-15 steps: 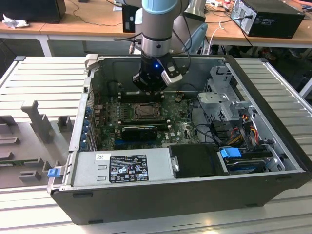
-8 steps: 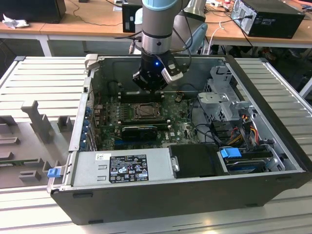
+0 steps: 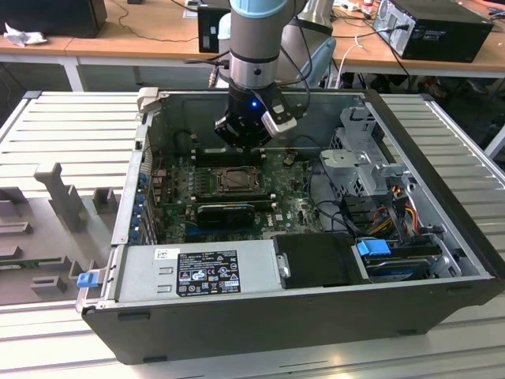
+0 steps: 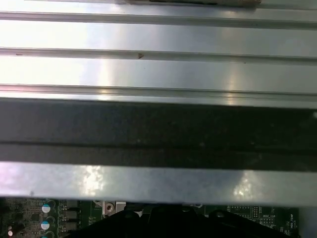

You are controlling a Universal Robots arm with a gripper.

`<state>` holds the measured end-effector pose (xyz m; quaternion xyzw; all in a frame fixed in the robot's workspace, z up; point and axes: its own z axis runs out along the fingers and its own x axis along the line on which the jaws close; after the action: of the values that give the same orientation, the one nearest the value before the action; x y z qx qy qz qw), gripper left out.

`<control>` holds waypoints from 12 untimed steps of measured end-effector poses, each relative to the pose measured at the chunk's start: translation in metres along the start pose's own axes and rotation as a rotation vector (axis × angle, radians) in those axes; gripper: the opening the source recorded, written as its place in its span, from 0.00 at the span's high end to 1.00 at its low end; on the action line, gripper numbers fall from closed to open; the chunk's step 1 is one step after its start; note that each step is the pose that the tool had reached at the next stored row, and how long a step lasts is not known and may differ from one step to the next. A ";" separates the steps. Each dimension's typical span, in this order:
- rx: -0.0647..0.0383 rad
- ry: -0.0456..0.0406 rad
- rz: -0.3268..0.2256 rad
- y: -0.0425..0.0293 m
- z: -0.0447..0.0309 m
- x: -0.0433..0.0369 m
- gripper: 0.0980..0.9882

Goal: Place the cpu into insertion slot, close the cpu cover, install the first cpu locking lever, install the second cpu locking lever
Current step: 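Install the first cpu locking lever, then install the second cpu locking lever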

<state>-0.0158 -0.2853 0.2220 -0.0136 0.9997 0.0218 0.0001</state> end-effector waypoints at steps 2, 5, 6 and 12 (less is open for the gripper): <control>0.000 0.0000 0.000 -0.0006 0.0000 0.0000 0.99; 0.000 0.0000 0.000 -0.0024 -0.0001 0.0000 0.99; 0.000 0.0001 0.000 -0.0032 -0.0002 0.0000 0.99; 0.000 0.0001 0.000 -0.0029 -0.0177 0.0000 0.99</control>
<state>-0.0157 -0.2891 0.2395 -0.0136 0.9997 0.0217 0.0000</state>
